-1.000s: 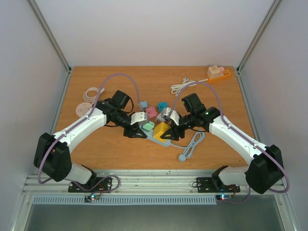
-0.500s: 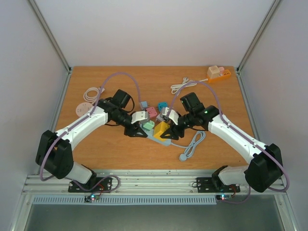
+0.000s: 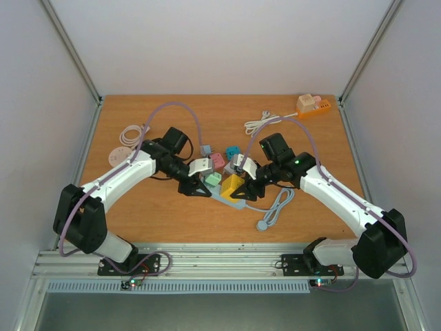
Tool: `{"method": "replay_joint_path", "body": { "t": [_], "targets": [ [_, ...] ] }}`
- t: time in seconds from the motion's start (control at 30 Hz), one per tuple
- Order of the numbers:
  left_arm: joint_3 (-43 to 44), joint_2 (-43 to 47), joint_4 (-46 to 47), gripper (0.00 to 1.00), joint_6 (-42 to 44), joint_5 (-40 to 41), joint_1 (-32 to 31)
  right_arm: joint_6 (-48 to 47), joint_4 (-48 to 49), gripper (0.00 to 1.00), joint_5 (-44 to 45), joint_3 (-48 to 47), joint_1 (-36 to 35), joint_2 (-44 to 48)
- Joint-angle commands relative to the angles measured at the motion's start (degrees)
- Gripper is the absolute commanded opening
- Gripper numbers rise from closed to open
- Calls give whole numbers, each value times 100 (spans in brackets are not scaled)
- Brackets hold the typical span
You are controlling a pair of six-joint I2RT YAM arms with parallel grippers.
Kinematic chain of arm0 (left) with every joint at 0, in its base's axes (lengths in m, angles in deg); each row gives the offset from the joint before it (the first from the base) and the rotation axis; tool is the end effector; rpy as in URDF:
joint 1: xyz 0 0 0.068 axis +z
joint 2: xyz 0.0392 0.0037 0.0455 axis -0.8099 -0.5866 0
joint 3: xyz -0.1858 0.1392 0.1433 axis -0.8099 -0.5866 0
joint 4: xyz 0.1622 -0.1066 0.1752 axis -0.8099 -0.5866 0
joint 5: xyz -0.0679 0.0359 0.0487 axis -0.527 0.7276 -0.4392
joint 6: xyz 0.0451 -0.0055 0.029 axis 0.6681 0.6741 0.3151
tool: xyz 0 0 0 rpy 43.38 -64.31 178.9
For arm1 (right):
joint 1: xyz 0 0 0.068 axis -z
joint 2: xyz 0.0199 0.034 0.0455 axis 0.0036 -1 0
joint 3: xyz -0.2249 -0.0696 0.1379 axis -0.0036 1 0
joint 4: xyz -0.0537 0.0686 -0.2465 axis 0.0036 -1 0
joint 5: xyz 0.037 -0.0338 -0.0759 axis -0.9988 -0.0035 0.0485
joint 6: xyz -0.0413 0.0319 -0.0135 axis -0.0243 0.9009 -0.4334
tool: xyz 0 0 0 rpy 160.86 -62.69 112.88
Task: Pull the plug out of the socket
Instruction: Remove the plug from the socket.
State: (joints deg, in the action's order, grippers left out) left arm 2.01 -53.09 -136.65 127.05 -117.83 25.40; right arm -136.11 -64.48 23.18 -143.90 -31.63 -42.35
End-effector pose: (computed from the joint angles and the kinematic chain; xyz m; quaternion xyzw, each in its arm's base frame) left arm 0.2350 -0.1589 0.2530 0.6001 0.6747 -0.3773 0.2055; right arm 0.2048 0.1547 0.2808 -0.7090 0.5555 0.2619 0.3466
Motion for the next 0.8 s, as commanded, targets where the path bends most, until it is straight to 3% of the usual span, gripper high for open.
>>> {"method": "replay_joint_path", "body": {
  "t": [0.0, 0.47, 0.77],
  "targets": [
    [-181, -67, -274, 0, -78, 719, 22, 135, 394, 1, -465, -409, 37, 203],
    [-505, 300, 202, 0, -23, 1459, -146, 59, -277, 1, -584, -862, 138, -280],
    [-250, 68, -184, 0, -53, 1075, -133, -34, 407, 1, -313, -366, 134, 160]
  ]
}}
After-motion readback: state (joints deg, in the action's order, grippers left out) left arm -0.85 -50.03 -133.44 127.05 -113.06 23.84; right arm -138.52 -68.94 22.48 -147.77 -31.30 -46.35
